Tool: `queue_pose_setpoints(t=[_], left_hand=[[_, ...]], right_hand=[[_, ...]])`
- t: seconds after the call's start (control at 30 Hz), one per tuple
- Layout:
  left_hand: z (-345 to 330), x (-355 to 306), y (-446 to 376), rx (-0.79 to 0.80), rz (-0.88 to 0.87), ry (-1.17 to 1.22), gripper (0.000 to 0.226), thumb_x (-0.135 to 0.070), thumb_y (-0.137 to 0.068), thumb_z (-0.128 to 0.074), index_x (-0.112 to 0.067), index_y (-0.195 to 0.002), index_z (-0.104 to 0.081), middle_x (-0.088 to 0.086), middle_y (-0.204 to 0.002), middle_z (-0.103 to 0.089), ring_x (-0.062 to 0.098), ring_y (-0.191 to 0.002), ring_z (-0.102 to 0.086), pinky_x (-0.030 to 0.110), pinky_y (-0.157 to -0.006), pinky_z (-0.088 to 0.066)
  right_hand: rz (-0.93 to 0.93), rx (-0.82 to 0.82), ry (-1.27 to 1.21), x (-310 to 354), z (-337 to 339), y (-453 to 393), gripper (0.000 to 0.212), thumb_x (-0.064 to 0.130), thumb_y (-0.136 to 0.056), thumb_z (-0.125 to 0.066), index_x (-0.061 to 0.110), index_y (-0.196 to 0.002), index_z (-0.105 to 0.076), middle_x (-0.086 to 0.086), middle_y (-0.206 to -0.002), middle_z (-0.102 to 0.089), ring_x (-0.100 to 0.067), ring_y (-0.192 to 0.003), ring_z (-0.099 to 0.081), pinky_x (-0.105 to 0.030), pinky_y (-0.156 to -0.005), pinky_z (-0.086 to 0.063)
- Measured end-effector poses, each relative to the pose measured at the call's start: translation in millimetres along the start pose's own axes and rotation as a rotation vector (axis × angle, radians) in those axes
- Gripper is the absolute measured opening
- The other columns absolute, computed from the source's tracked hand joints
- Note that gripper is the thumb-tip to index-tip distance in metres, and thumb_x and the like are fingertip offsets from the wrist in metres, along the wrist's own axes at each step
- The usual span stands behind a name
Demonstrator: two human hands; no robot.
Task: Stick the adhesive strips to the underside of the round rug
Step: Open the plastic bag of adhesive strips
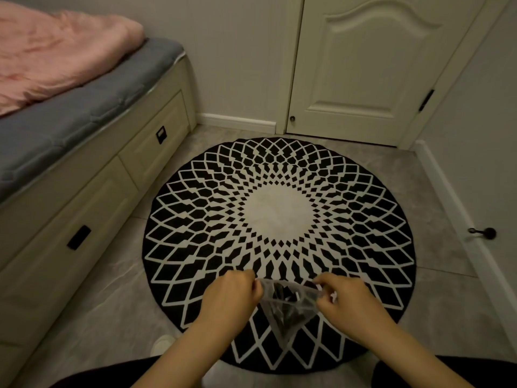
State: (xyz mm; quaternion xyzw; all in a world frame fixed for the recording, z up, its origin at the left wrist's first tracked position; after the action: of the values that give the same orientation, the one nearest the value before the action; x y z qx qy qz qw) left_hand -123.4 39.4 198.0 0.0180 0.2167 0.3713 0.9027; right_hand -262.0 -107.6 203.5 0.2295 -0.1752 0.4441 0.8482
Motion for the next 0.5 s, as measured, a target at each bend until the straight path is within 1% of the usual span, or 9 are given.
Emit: queue_pose_setpoints(t=[0.07, 0.1, 0.13, 0.17, 0.23, 0.3, 0.33, 0.4, 0.5], left_hand=[[-2.0, -3.0, 0.4, -0.025, -0.037, 0.055, 0.017, -0.033, -0.096, -0.047, -0.022, -0.103, -0.057, -0.007, -0.093, -0.059, 0.008, -0.081, -0.060, 0.023, -0.076, -0.053], [-3.1, -4.3, 1.6, -0.031, -0.059, 0.095, 0.022, -0.031, -0.095, -0.050, -0.023, -0.114, -0.056, -0.007, -0.106, -0.059, 0.008, -0.091, -0.060, 0.022, -0.081, -0.052], [-5.8, -4.6, 1.8, -0.022, -0.084, 0.119, 0.027, -0.029, -0.095, -0.052, -0.024, -0.121, -0.056, -0.007, -0.113, -0.058, 0.008, -0.098, -0.059, 0.020, -0.084, -0.049], [-6.7, -5.5, 2.5, -0.012, -0.105, 0.145, 0.026, -0.026, -0.094, -0.053, -0.024, -0.119, -0.059, -0.007, -0.113, -0.060, 0.007, -0.100, -0.059, 0.018, -0.085, -0.048], [-3.9, -8.0, 5.1, -0.003, -0.118, 0.257, 0.017, -0.023, -0.091, -0.058, -0.025, -0.106, -0.067, -0.011, -0.100, -0.065, -0.001, -0.089, -0.062, 0.016, -0.081, -0.051], [0.5, -9.9, 6.8, -0.019, -0.081, 0.449, 0.010, -0.022, -0.086, -0.065, -0.029, -0.093, -0.069, -0.015, -0.086, -0.066, -0.007, -0.077, -0.063, 0.011, -0.073, -0.053], [3.9, -10.4, 6.4, -0.033, -0.059, 0.528, 0.010, -0.021, -0.084, -0.068, -0.030, -0.088, -0.069, -0.014, -0.082, -0.067, -0.007, -0.074, -0.064, 0.012, -0.070, -0.054], [8.5, -9.7, 3.6, -0.049, -0.025, 0.617, 0.012, -0.019, -0.081, -0.071, -0.032, -0.082, -0.068, -0.014, -0.080, -0.068, -0.003, -0.072, -0.066, 0.016, -0.069, -0.056], [13.9, -6.6, 0.5, -0.034, 0.030, 0.565, 0.019, -0.019, -0.082, -0.070, -0.036, -0.078, -0.065, -0.016, -0.087, -0.066, 0.000, -0.071, -0.065, 0.013, -0.067, -0.053]], right_hand=[[-0.001, 0.021, -0.052, -1.3, -3.1, -0.8, 0.018, 0.014, -0.090, -0.051, 0.023, -0.098, -0.064, 0.000, -0.077, -0.064, -0.009, -0.059, -0.056, -0.024, -0.058, -0.049], [0.000, 0.027, -0.069, -1.9, -4.9, -0.8, 0.019, 0.011, -0.090, -0.051, 0.022, -0.096, -0.066, -0.002, -0.075, -0.064, -0.012, -0.059, -0.057, -0.026, -0.058, -0.050], [-0.004, 0.030, -0.082, -2.7, -6.3, -0.4, 0.020, 0.009, -0.089, -0.051, 0.021, -0.094, -0.067, -0.003, -0.074, -0.064, -0.013, -0.059, -0.057, -0.026, -0.058, -0.050], [-0.005, 0.026, -0.093, -4.1, -7.4, -0.5, 0.020, 0.009, -0.090, -0.051, 0.020, -0.092, -0.067, -0.003, -0.073, -0.064, -0.013, -0.060, -0.058, -0.024, -0.058, -0.049], [-0.036, 0.043, -0.146, -4.9, -7.1, -1.2, 0.015, 0.011, -0.091, -0.053, 0.018, -0.088, -0.066, -0.002, -0.073, -0.064, -0.010, -0.060, -0.060, -0.021, -0.058, -0.051], [-0.124, 0.108, -0.289, -3.5, -6.1, -1.2, 0.008, 0.015, -0.091, -0.057, 0.015, -0.086, -0.064, -0.003, -0.068, -0.065, -0.008, -0.053, -0.061, -0.019, -0.053, -0.051], [-0.177, 0.148, -0.371, -1.6, -5.9, -0.6, 0.007, 0.017, -0.091, -0.059, 0.014, -0.086, -0.063, -0.004, -0.065, -0.065, -0.007, -0.050, -0.061, -0.018, -0.051, -0.050], [-0.209, 0.162, -0.439, 0.1, -4.9, -1.0, 0.007, 0.017, -0.090, -0.060, 0.013, -0.086, -0.063, -0.005, -0.067, -0.065, -0.009, -0.048, -0.060, -0.019, -0.051, -0.050], [-0.198, 0.138, -0.439, 0.3, -1.0, -3.1, 0.010, 0.012, -0.092, -0.056, 0.018, -0.089, -0.063, -0.003, -0.079, -0.064, -0.006, -0.046, -0.057, -0.018, -0.049, -0.048]])
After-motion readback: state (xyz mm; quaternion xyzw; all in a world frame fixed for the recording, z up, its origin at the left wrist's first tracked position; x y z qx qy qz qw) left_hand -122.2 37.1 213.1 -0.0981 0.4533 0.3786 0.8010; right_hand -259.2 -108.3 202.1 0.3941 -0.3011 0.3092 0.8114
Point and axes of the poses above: each hand's wrist, its own y-axis away from the middle knuckle, its own z-axis out of the back of the hand, x = y × z, the point moved 2 cm from there along -y, towards the middle knuckle
